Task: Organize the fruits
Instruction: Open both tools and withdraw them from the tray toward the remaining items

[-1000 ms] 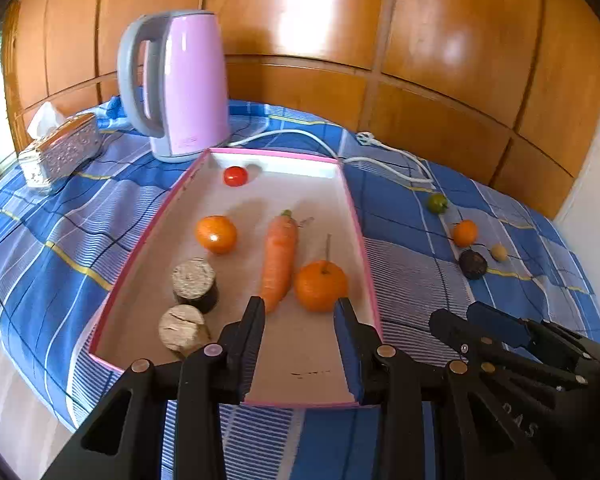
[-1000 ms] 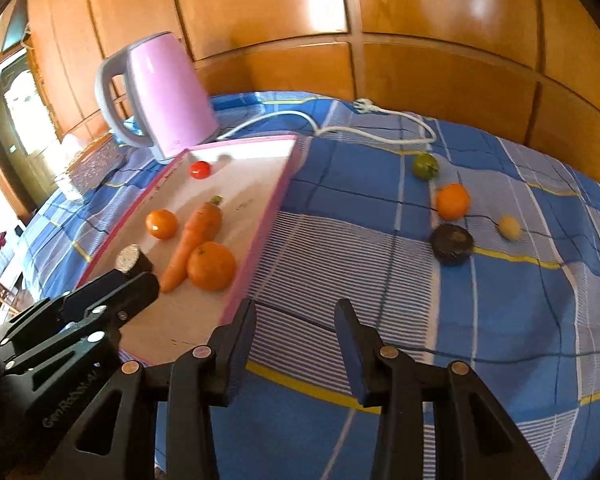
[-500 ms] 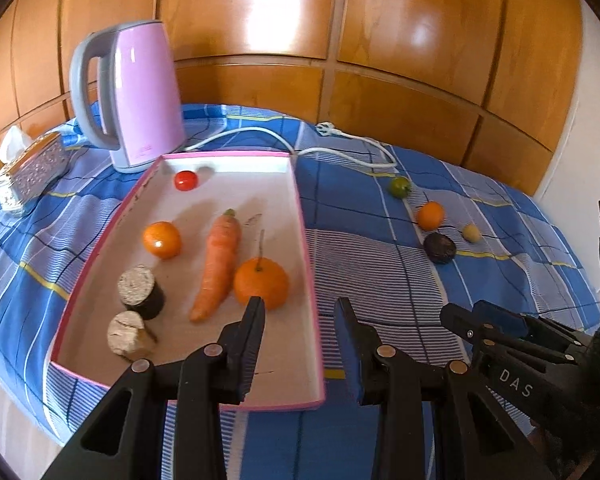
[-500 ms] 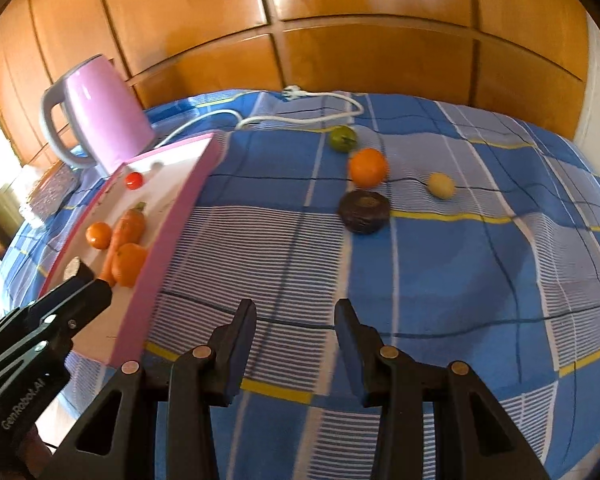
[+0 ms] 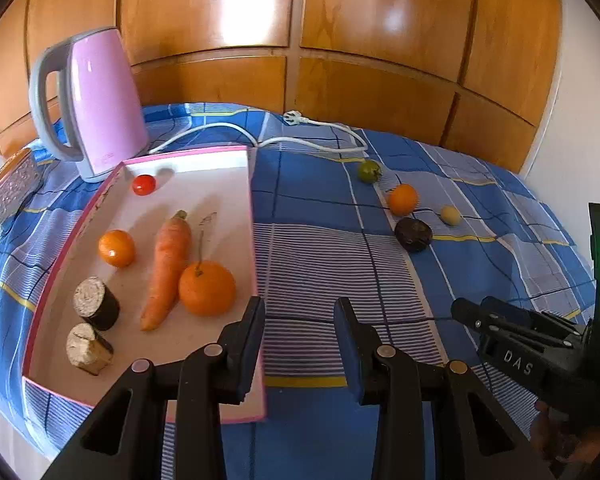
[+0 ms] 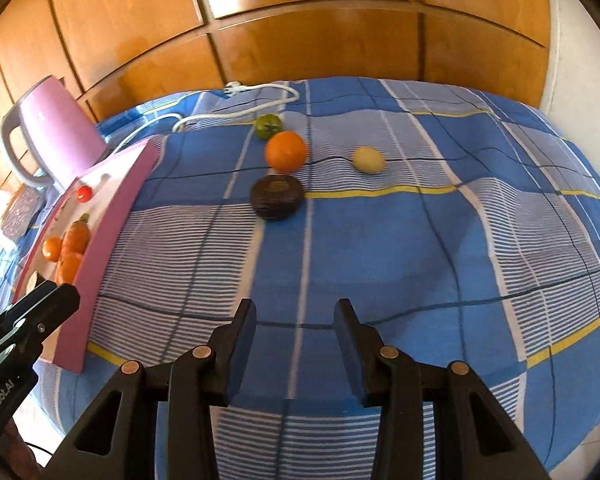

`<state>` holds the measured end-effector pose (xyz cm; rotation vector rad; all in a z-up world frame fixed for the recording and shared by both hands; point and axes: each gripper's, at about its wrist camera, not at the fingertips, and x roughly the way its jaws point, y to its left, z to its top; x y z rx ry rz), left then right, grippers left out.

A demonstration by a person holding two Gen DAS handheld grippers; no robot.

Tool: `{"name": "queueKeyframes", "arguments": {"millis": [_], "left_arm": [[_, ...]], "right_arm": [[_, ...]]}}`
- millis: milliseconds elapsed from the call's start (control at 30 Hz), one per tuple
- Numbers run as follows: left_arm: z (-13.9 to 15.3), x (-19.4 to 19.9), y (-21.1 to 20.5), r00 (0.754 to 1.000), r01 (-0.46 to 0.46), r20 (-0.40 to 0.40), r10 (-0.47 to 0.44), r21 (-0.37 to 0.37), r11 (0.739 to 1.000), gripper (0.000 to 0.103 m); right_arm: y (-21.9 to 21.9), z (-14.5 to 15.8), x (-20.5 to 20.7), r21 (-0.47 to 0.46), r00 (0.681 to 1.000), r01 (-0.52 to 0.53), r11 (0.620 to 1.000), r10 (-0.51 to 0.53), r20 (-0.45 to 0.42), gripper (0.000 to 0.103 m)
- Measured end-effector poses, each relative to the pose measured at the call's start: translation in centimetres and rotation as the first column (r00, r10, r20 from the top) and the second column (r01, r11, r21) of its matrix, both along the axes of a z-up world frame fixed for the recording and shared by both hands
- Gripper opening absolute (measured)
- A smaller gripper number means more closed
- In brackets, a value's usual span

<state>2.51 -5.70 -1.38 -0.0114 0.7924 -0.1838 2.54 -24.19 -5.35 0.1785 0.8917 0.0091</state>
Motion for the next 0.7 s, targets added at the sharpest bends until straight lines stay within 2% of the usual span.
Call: {"name": "queueKeyframes", "arguments": {"millis": [700], "left_arm": [[-1.3,3.2,-5.3,0.996,0.087,-0.031,-0.086,0.025,0.996,0.036]], "right_arm": [[-4.8,-0.4,2.4,-0.032,0.996,0.084,0.996,-0.084,0.006,0.041]]}}
